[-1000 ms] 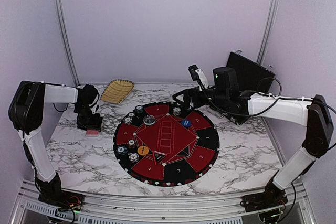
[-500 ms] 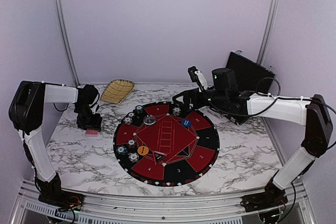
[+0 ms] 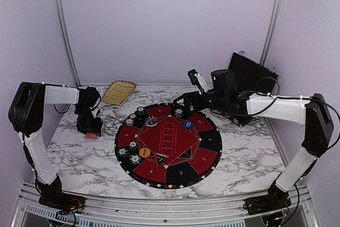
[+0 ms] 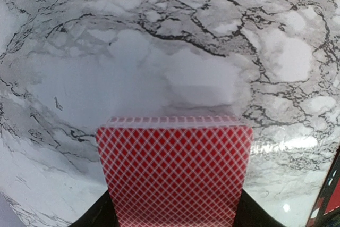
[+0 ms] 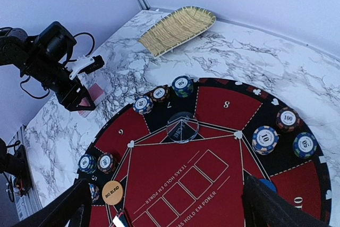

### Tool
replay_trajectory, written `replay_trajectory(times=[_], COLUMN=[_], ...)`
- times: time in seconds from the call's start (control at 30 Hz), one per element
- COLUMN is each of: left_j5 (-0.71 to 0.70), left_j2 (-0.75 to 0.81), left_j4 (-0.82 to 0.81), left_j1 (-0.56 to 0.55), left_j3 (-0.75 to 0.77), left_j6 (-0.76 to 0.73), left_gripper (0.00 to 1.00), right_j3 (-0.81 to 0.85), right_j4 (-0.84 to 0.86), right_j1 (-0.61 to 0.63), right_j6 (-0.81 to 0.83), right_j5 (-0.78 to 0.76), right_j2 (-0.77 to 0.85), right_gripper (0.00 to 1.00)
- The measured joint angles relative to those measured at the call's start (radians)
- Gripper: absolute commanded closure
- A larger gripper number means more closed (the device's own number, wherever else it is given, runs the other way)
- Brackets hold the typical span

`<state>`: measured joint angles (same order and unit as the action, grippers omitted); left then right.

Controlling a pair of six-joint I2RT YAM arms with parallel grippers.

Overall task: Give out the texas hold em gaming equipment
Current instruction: Pick up the face-down deck piles from the center of the board.

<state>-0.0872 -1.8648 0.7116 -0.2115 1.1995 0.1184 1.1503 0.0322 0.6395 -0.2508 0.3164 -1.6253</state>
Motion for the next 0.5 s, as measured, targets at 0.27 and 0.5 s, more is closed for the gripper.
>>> replay_trajectory(times=[0.27,0.5], left_j5=[0.001,0.008], left_j2=[0.02,0.034], left_j4=[0.057,0.085], left_j1=[-0.032,-0.074], left_j3=[0.021,0.069], left_j6=[-0.003,-0.003], left_gripper=[0.5,0.5], right_j3=[0.038,0.048], right_j4=[-0.031,-0.059], right_j1=[0.0,0.0], right_j6=[-0.032,-0.06], right_j5=[0.014,0.023], right_j2=[-0.022,-0.048], right_gripper=[0.07,0.08])
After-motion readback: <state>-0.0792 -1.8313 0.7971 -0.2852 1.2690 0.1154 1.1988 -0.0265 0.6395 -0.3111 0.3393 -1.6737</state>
